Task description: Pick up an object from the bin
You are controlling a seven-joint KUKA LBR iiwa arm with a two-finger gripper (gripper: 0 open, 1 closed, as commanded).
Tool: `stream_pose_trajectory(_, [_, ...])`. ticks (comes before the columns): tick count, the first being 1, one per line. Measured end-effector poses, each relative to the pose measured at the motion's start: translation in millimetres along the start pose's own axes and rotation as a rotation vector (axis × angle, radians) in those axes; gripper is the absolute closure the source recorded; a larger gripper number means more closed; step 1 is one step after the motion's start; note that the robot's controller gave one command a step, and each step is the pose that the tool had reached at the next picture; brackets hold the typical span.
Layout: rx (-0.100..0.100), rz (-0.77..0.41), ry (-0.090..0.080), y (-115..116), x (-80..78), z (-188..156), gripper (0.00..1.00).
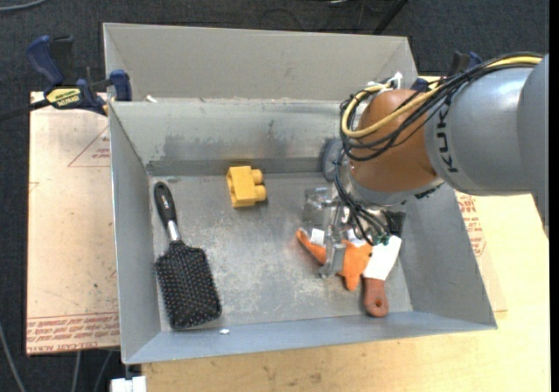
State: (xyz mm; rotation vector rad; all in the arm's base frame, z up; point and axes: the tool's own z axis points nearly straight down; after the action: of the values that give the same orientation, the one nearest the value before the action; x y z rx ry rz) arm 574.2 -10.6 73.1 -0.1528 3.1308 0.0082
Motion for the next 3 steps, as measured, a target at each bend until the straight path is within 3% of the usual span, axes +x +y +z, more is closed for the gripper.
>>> stream_pose_trajectory(1, [-0.002,-0.141,-0.001,-20.6,10.1,2.0,0.00])
stream_pose_trajectory(2, [-0.002,-0.066,-0.002,-41.2,6.6,1.4,0.00])
stream_pose_trajectory(3, [-0.003,-0.268,-0.003,-64.3,2.9,0.9,1.00])
